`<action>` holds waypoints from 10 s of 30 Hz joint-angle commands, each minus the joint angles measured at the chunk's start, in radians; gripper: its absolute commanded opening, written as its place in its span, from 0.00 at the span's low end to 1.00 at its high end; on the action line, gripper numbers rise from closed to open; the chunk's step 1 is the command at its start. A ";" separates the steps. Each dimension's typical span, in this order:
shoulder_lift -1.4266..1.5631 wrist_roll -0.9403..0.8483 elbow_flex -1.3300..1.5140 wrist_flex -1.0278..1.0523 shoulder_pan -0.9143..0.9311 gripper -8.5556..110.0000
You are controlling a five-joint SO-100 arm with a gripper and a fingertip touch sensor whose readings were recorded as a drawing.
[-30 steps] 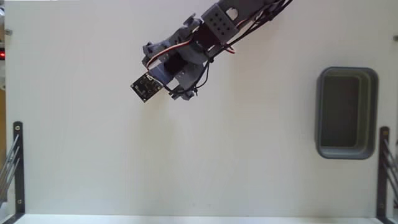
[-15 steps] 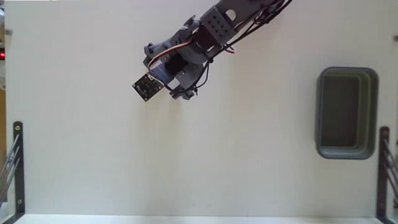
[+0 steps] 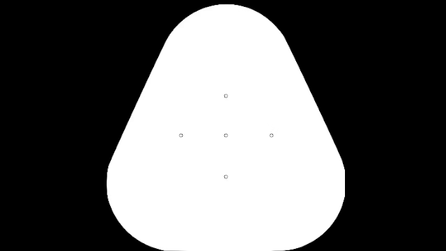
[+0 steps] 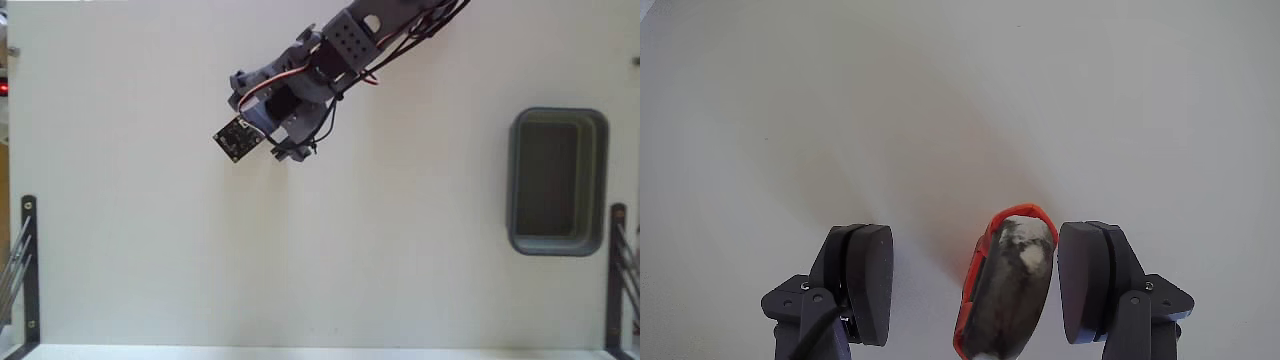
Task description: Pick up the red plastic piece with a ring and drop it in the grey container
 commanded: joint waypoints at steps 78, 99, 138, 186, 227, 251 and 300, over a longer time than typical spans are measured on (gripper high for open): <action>0.015 0.005 0.006 -0.005 0.019 0.81; 0.015 0.005 0.006 -0.005 0.019 0.76; 0.015 0.005 0.006 -0.005 0.019 0.66; 0.015 0.005 0.006 -0.005 0.019 0.54; 0.015 0.005 0.006 -0.005 0.019 0.45; 0.015 0.005 0.006 -0.005 0.019 0.39; 0.015 0.005 0.006 -0.005 0.019 0.29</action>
